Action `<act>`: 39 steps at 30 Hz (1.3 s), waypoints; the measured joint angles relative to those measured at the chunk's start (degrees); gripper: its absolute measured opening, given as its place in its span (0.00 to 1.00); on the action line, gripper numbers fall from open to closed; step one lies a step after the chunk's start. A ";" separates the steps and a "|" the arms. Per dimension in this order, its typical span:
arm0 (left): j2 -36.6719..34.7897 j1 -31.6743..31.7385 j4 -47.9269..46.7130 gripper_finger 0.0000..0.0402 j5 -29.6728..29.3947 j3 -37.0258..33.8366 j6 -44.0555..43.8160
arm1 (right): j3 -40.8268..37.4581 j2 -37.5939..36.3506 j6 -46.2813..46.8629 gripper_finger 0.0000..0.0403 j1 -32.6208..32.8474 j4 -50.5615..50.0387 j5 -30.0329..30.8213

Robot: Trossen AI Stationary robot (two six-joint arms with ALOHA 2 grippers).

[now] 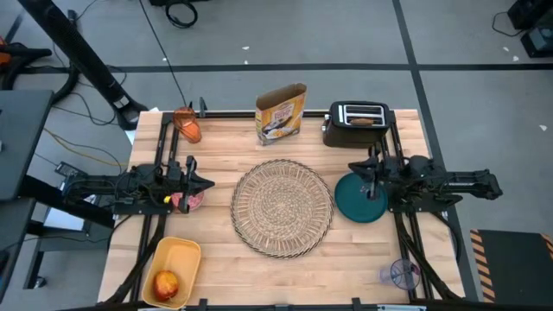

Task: Arrange a breakfast setting
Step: Put the green plate on the brown table mat

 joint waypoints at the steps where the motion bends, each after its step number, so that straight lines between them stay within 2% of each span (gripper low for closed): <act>1: 0.00 0.01 0.01 0.03 0.00 0.01 0.01 | 0.00 0.00 0.04 0.07 0.00 1.37 0.01; 5: -0.01 0.00 -0.01 0.03 0.00 0.01 0.01 | 0.00 0.00 3.08 0.07 0.00 4.69 1.44; 12: 0.01 0.00 -0.01 0.03 0.00 -0.01 0.01 | 0.00 2.62 11.64 0.07 0.33 5.89 -0.05; 17: 0.01 0.00 0.01 0.03 0.00 0.01 -0.01 | 1.24 10.45 13.45 0.07 3.84 6.60 2.45; 22: 0.01 0.00 0.01 0.03 0.00 0.01 0.00 | 6.18 22.41 15.13 0.07 10.82 5.51 6.82; 26: 0.01 0.01 0.01 0.03 0.00 -0.01 0.01 | 13.10 33.10 18.37 0.07 17.81 -3.11 13.04; 32: 0.01 0.01 0.01 0.03 0.00 0.01 0.00 | 25.52 48.93 31.60 0.07 27.32 -21.12 21.52; 35: 0.01 0.00 0.01 0.03 0.00 0.01 0.01 | 31.25 55.91 38.29 0.07 30.35 -28.16 22.04; 39: 0.01 0.02 0.01 0.03 0.00 0.01 0.01 | 36.34 62.61 48.61 0.07 32.65 -32.49 17.36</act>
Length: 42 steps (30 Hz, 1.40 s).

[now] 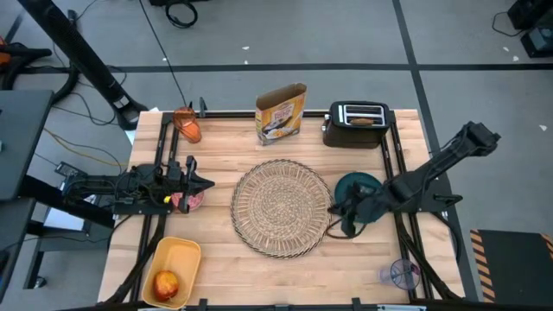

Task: Arrange a breakfast setting
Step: Put the green plate on the brown table mat

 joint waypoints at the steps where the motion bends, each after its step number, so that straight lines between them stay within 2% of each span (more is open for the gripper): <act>1: 0.00 -0.02 0.00 0.03 0.00 0.01 0.01 | 0.56 1.29 4.45 0.07 0.37 0.27 -2.16; 3: 0.00 0.00 0.00 0.03 0.00 -0.01 0.00 | 1.10 3.48 9.93 0.07 0.69 1.55 -5.69; 7: 0.00 -0.02 0.02 0.03 0.00 0.01 0.00 | 1.01 7.13 15.97 0.07 -0.56 6.61 -7.70; 13: 0.00 -0.01 0.00 0.03 0.00 0.00 -0.02 | 1.09 9.28 13.11 0.07 -3.00 13.61 -7.33; 15: 0.02 -0.02 0.04 0.03 0.00 -0.02 0.01 | 2.52 9.64 14.20 0.07 -4.98 8.18 -12.25; 17: 0.00 -0.02 0.23 0.03 0.00 0.01 -0.01 | 6.27 10.91 15.72 0.07 -5.89 -4.25 -16.57; 21: 0.00 0.00 1.81 0.03 0.00 0.00 -1.03 | 17.67 17.65 17.37 0.07 -3.71 -28.34 -14.66; 25: 0.04 0.01 1.80 0.03 0.00 -0.01 -1.19 | 25.60 25.58 20.34 0.11 -2.59 -39.86 -13.81; 29: 0.04 -0.02 1.86 0.03 0.00 -0.02 -1.15 | 26.72 31.36 23.13 0.23 -2.98 -44.24 -17.98; 35: 0.04 0.00 4.52 0.03 0.00 0.01 -3.30 | 26.72 36.94 22.23 0.40 -5.99 -44.56 -19.03; 42: 0.04 -1.00 3.10 0.03 0.00 0.00 -5.49 | 26.11 38.64 20.49 0.39 -10.28 -45.70 -19.08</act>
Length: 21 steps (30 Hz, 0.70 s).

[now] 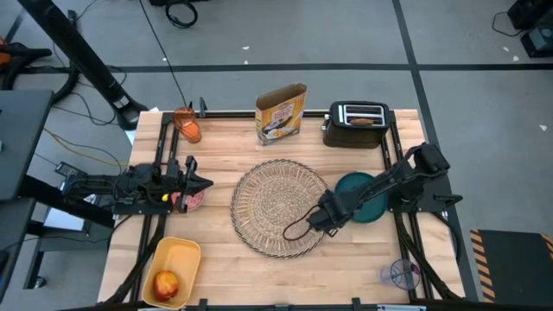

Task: Arrange a breakfast setting
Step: Put the green plate on the brown table mat

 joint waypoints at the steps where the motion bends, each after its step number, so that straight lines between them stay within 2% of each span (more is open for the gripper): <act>1: 0.02 -0.57 -0.26 0.03 0.01 0.00 -0.06 | -0.29 -0.01 0.00 0.38 -0.42 -0.05 -0.51; 7: 0.39 -5.45 -0.19 0.03 0.02 0.00 1.12 | -3.63 0.01 0.03 0.28 -1.49 2.69 -5.33; 10: 0.39 -7.97 -0.12 0.03 0.02 -0.01 2.61 | -4.16 0.01 0.01 0.20 -1.49 3.26 -5.73; 15: 0.39 -10.55 -0.10 0.03 0.02 0.00 4.77 | -2.80 -0.14 -1.00 0.04 -0.97 1.54 -4.28; 18: 0.39 -10.95 -0.12 0.03 0.02 0.00 4.97 | 0.23 -0.14 -1.09 0.04 -0.44 -3.22 -3.32; 21: 0.39 -10.95 -0.30 0.03 0.00 -0.01 5.31 | 5.71 -0.14 -0.66 0.04 1.18 -11.58 1.87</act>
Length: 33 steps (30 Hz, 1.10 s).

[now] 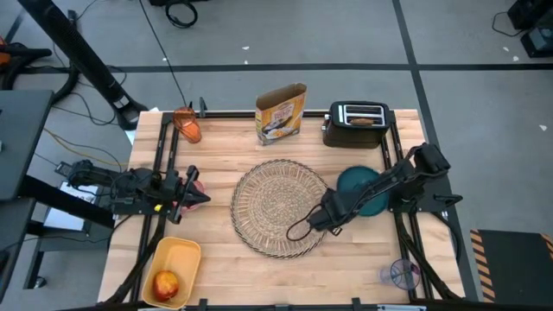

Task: Arrange a breakfast setting
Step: Put the green plate on the brown table mat

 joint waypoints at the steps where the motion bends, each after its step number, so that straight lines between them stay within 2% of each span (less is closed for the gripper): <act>1: 0.00 0.00 -0.34 0.03 -0.01 0.01 0.61 | 1.87 0.00 -0.38 0.03 0.54 -1.80 1.92; 9: 0.00 0.00 -2.24 0.03 -0.01 0.01 4.27 | 12.63 1.33 -16.36 0.03 5.49 -0.38 11.47; 13: 0.00 0.00 -2.26 0.03 -0.01 0.01 4.36 | 15.10 4.31 -33.56 0.03 8.74 3.94 13.62; 20: -0.02 0.00 -2.03 0.03 -0.01 0.00 4.38 | 21.11 13.78 -65.27 0.03 11.50 7.64 10.48; 28: -0.02 0.13 -1.97 0.03 -0.01 0.01 6.63 | 32.64 24.26 -86.74 0.03 11.17 9.18 15.41; 33: 0.00 0.13 -1.96 0.03 -0.01 0.00 6.62 | 35.96 27.30 -91.48 0.03 10.25 12.42 18.51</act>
